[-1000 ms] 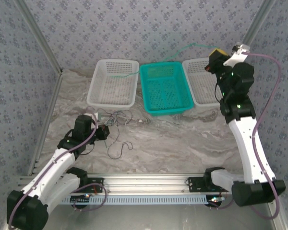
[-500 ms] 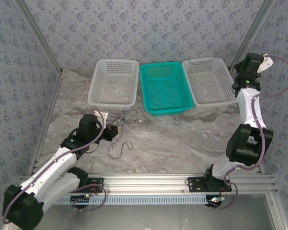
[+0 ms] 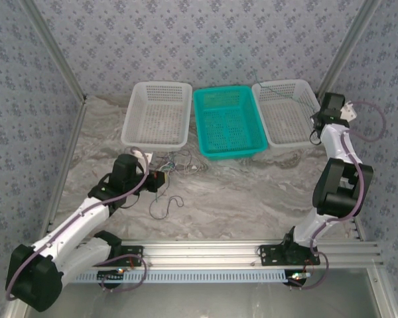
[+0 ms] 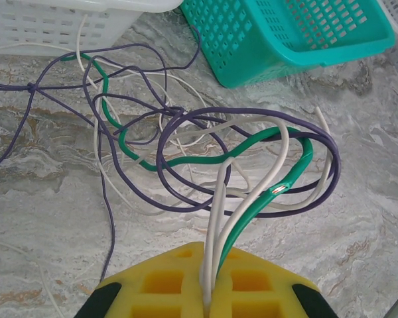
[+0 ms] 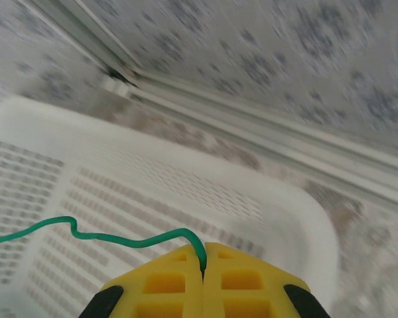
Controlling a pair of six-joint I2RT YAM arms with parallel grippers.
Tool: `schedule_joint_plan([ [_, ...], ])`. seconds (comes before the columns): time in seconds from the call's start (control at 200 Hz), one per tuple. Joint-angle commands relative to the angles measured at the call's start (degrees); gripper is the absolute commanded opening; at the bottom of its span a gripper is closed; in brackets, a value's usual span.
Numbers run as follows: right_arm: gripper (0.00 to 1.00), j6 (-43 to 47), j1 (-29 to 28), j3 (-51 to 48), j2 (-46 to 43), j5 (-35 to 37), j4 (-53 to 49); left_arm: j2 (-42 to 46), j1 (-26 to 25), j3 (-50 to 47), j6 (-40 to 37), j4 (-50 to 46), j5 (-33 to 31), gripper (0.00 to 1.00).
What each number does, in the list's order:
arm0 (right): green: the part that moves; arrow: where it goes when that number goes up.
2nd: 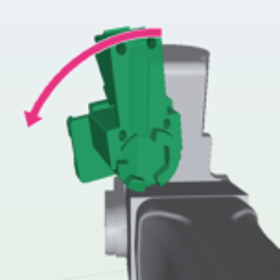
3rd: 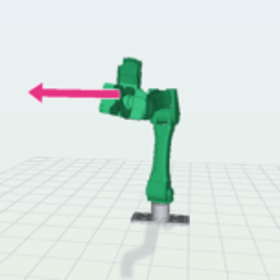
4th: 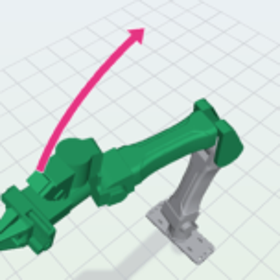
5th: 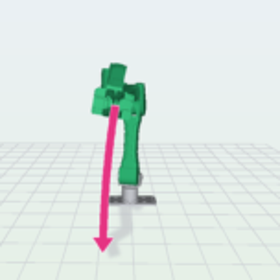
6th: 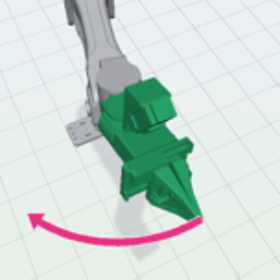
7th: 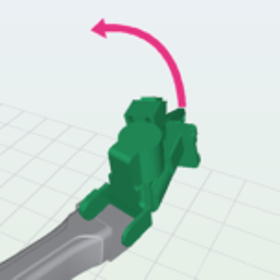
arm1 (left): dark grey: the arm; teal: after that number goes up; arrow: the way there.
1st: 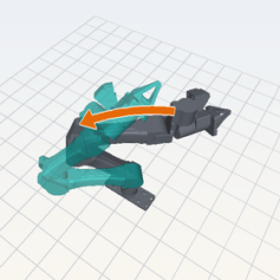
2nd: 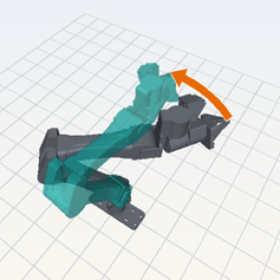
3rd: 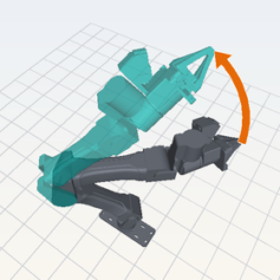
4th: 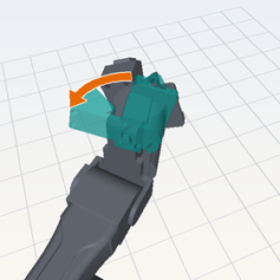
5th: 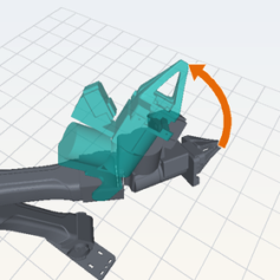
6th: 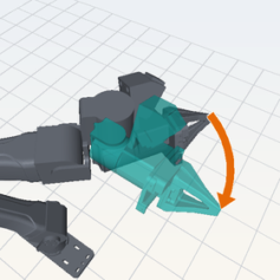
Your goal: Untangle the cables
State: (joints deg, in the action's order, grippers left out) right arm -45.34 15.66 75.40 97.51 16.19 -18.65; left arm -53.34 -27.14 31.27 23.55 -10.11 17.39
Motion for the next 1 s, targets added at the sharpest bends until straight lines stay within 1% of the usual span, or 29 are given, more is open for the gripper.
schedule_joint_plan([
  [0.0,0.02,-2.65,0.75,-3.96,-3.06,2.69,-3.87,-0.89,-0.2,2.23,-0.7,2.01,0.37,0.0],
  [0.025,0.05,-2.84,1.05,-4.21,-3.55,3.5,-4.48,-0.96,-0.2,2.34,-0.7,2.02,0.11,0.0],
  [0.055,0.13,-3.19,1.36,-4.3,-3.94,3.92,-5.3,-1.13,-0.2,2.39,-0.74,2.02,-0.02,0.0],
  [0.11,0.49,-2.75,2.39,-4.09,-4.22,2.49,-5.43,-1.48,-0.2,2.48,-0.91,2.07,0.01,0.0],
  [0.13,0.61,-2.49,2.73,-3.99,-4.24,1.28,-5.28,-1.58,-0.2,2.52,-0.96,2.15,0.1,0.0],
  [0.15,0.67,-2.1,3.09,-3.58,-4.26,0.0,-5.11,-1.71,-0.21,2.46,-0.96,2.33,0.17,0.0],
  [0.18,0.71,-1.12,3.61,-2.94,-4.24,-2.54,-5.07,-1.75,-0.23,2.44,-0.96,2.53,0.36,0.0],
  [0.23,0.72,0.03,4.0,-1.51,-4.47,-5.5,-5.32,-1.92,-0.27,2.48,-0.79,2.73,0.37,0.0],
  [0.325,0.72,1.63,3.53,0.12,-6.72,-8.74,-4.03,-2.21,-0.24,2.53,-0.48,2.78,0.51,0.0],
  [0.45,0.74,3.82,0.43,1.16,-10.9,-11.02,-1.29,-2.2,-0.28,2.38,-0.94,3.38,1.98,0.0],
  [0.515,0.77,6.06,-2.17,2.1,-12.67,-11.26,-0.45,-2.34,-0.29,2.22,-1.03,3.68,2.93,0.0],
  [0.595,0.84,8.77,-5.03,3.41,-13.84,-13.71,0.05,-2.53,-0.37,2.29,-0.89,3.8,3.48,0.0],
  [0.66,0.87,15.35,-7.78,3.2,-14.62,-23.13,3.46,-2.67,-0.37,2.39,-1.0,4.02,4.27,0.0],
  [0.71,0.92,19.04,-10.65,1.77,-15.41,-33.35,8.05,-2.73,-0.46,2.52,-1.22,4.3,5.06,0.0],
  [0.775,0.93,24.13,-16.2,0.19,-15.88,-47.07,12.26,-2.9,-0.62,2.74,-1.69,4.57,5.7,0.0],
  [0.815,0.92,28.13,-20.68,-0.36,-16.04,-52.76,12.3,-3.08,-0.71,2.86,-2.07,4.57,5.8,0.0],
  [0.859,0.87,34.26,-26.2,-1.06,-16.29,-56.48,10.74,-3.38,-0.72,3.01,-2.57,4.34,5.86,0.0],
  [0.924,0.77,42.46,-33.36,-1.65,-15.98,-58.82,6.41,-3.74,-0.7,3.18,-3.21,4.05,6.08,0.0],
  [0.954,0.75,44.64,-35.81,-1.64,-15.62,-59.34,4.25,-3.94,-0.77,3.19,-3.28,4.04,6.0,0.0],
  [0.994,0.72,45.3,-38.38,-2.07,-15.16,-60.09,3.51,-4.26,-0.81,3.35,-3.4,3.72,5.99,0.0],
])
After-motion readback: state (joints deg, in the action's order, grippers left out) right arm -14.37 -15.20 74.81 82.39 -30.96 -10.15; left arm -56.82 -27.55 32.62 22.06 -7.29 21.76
